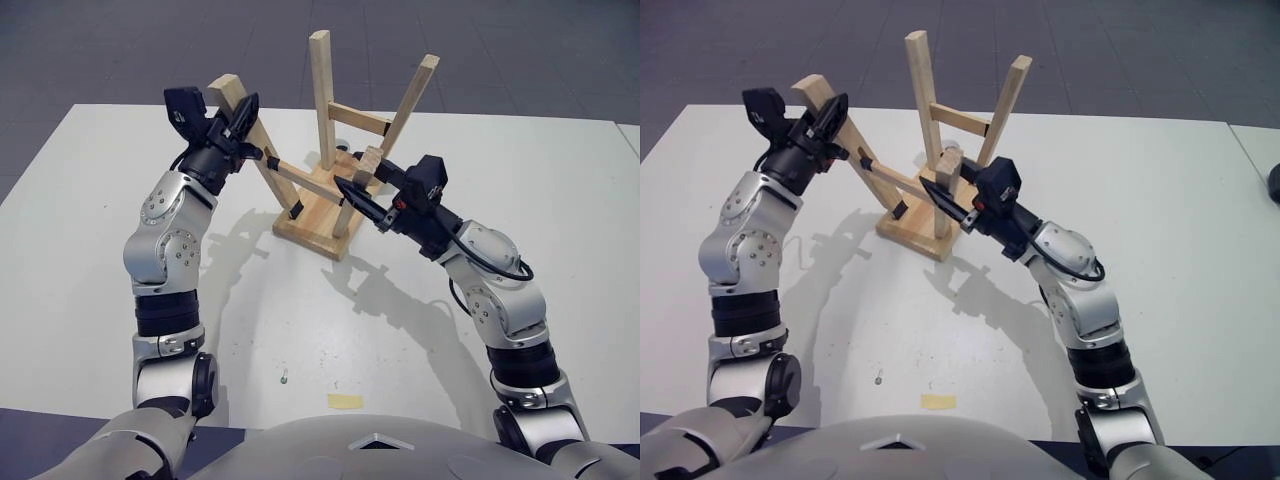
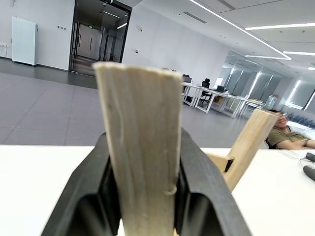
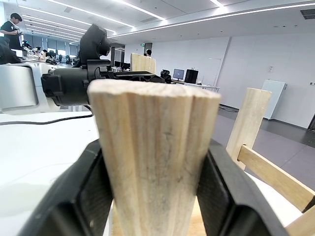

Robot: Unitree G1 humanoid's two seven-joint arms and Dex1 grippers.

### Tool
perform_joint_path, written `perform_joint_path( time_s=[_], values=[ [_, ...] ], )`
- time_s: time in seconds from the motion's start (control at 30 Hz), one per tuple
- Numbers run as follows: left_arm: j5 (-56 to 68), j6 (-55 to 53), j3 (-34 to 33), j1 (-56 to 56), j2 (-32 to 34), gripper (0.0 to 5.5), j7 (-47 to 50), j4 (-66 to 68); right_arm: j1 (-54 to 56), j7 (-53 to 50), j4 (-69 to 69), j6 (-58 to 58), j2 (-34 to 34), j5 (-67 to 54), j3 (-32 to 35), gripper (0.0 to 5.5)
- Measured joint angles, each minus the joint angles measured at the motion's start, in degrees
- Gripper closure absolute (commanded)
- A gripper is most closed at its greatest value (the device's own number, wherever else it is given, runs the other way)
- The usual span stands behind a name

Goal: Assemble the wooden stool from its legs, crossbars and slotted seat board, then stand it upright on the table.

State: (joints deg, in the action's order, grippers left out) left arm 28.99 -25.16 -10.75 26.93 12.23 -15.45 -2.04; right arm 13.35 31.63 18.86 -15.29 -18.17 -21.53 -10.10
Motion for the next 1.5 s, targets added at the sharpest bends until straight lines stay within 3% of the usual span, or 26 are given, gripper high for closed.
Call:
perform_joint_path(
  time_s=[0.7, 1.5],
  values=[
    [-1.4, 1.3, 1.7, -1.8, 0.6, 4.46, -1.2, -0.9, 2.6, -2.7, -1.5, -4.2, 1.2, -0.4, 1.5, 3.36],
    [-1.8, 2.1, 0.9, -2.7, 1.2, 4.46, 0.2, -1.1, 8.1, -5.6, -2.6, -7.5, -1.9, 0.4, -4.0, 3.36]
  ],
)
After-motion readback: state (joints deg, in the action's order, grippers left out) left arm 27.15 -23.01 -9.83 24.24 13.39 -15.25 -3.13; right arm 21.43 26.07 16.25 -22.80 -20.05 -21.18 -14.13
